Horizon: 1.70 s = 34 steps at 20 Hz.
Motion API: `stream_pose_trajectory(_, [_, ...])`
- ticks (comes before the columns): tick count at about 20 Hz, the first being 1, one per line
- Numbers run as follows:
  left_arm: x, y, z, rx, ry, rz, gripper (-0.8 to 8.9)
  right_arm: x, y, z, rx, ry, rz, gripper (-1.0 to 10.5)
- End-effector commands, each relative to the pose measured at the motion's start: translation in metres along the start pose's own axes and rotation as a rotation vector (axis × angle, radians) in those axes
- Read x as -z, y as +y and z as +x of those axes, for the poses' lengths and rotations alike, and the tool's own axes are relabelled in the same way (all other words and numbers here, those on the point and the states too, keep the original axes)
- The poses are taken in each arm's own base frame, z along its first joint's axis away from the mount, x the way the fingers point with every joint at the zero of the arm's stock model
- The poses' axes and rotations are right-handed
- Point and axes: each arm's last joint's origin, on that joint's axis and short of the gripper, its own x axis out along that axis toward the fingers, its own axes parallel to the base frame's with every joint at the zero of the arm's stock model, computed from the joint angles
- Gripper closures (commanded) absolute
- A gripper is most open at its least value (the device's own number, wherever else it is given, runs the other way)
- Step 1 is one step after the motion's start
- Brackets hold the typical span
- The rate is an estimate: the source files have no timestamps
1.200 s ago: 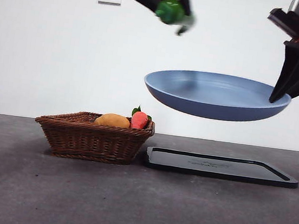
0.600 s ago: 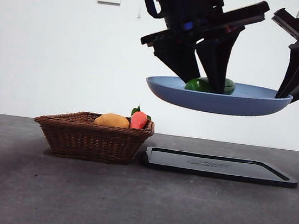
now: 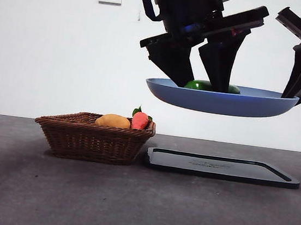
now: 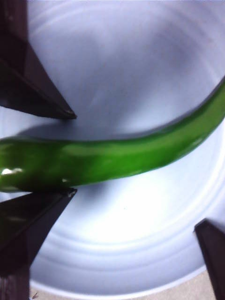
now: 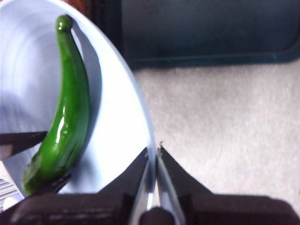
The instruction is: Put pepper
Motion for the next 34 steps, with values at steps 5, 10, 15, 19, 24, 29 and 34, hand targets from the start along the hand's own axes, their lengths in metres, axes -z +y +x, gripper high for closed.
stream_pose_trajectory(5, [-0.006, -0.005, -0.031, 0.035, -0.06, 0.038, 5.54, 0.001, 0.0, 0.001, 0.001, 0.04, 0.059, 9.4])
stream_pose_trajectory(10, [-0.003, -0.001, -0.068, 0.03, -0.1, 0.069, 5.54, 0.001, -0.002, 0.001, 0.055, 0.027, 0.106, 9.4])
stream_pose_trajectory(15, [0.004, 0.008, -0.118, 0.017, -0.177, 0.071, 5.55, -0.008, -0.019, 0.007, 0.097, 0.021, 0.19, 9.4])
stream_pose_trajectory(19, [0.016, 0.016, -0.161, 0.002, -0.248, 0.059, 5.55, -0.023, -0.043, 0.022, 0.112, 0.011, 0.255, 9.4])
stream_pose_trajectory(24, [0.031, 0.02, -0.199, 0.001, -0.312, 0.05, 5.55, -0.054, -0.066, 0.048, 0.116, -0.015, 0.281, 9.4])
stream_pose_trajectory(29, [0.036, 0.02, -0.208, 0.003, -0.317, 0.04, 5.55, -0.089, -0.074, 0.067, 0.109, -0.043, 0.263, 9.4])
stream_pose_trajectory(34, [0.036, 0.02, -0.208, 0.005, -0.317, 0.034, 5.55, -0.099, -0.082, 0.083, 0.108, -0.046, 0.25, 9.4])
